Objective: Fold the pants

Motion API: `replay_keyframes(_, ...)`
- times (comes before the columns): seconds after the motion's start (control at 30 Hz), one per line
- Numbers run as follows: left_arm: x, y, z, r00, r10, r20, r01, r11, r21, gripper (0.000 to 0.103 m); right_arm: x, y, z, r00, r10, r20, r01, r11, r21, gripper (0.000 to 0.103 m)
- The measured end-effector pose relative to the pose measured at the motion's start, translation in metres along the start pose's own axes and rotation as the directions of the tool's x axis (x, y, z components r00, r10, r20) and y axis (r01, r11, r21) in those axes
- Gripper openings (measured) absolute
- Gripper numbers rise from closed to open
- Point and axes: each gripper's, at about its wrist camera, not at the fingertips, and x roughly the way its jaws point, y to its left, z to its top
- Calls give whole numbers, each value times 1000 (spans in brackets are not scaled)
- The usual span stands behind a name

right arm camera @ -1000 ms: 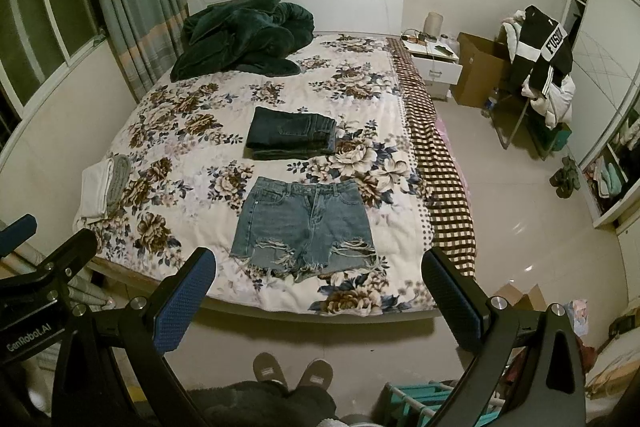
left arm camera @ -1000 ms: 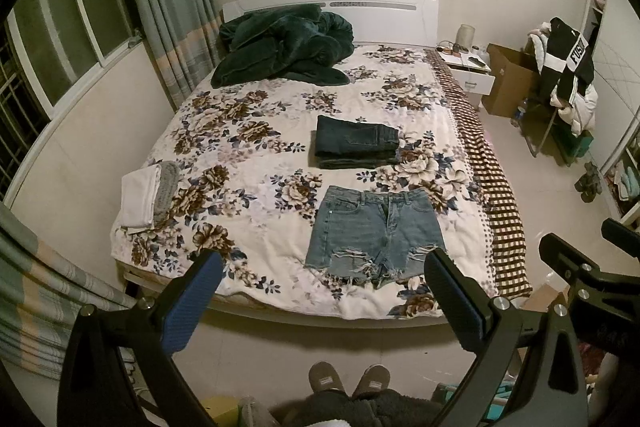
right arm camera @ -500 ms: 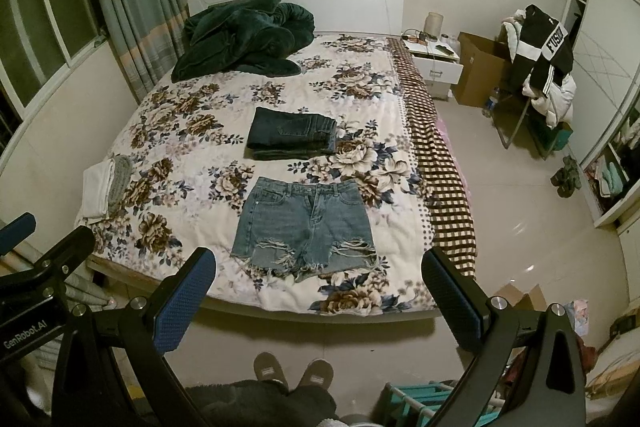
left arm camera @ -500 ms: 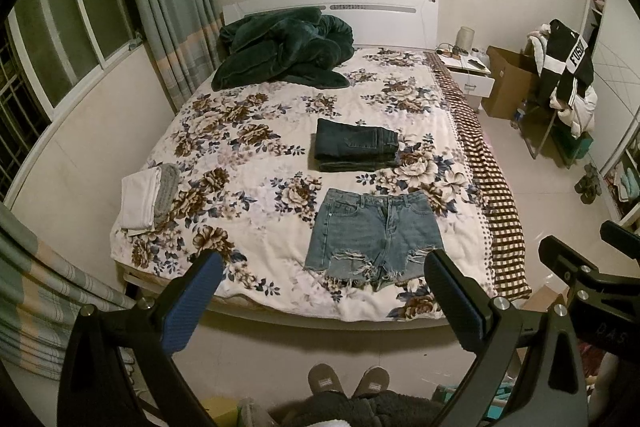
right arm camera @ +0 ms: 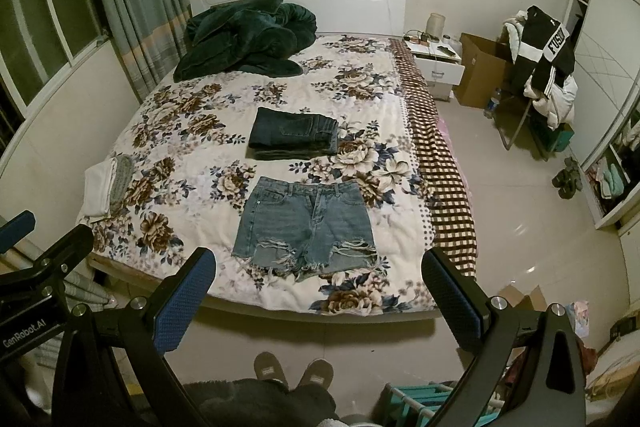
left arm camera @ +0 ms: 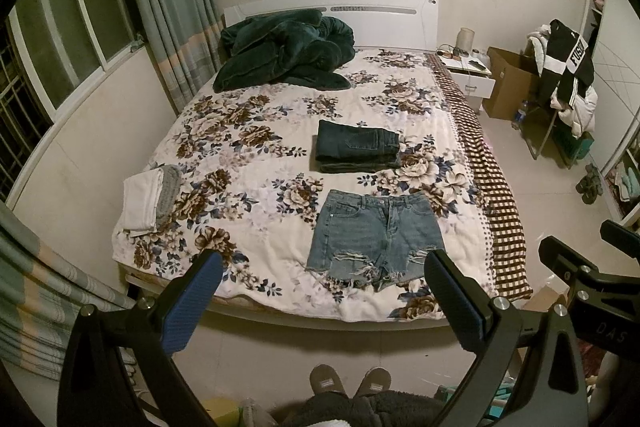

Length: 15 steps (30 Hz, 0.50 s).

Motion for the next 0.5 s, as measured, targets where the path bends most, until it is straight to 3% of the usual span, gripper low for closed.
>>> replay_keyframes(0.5,0,-1,-2,1000,0,2,0,1000,1,103,-4,15,-4,1000,4,-2,-4,1000,1,103)
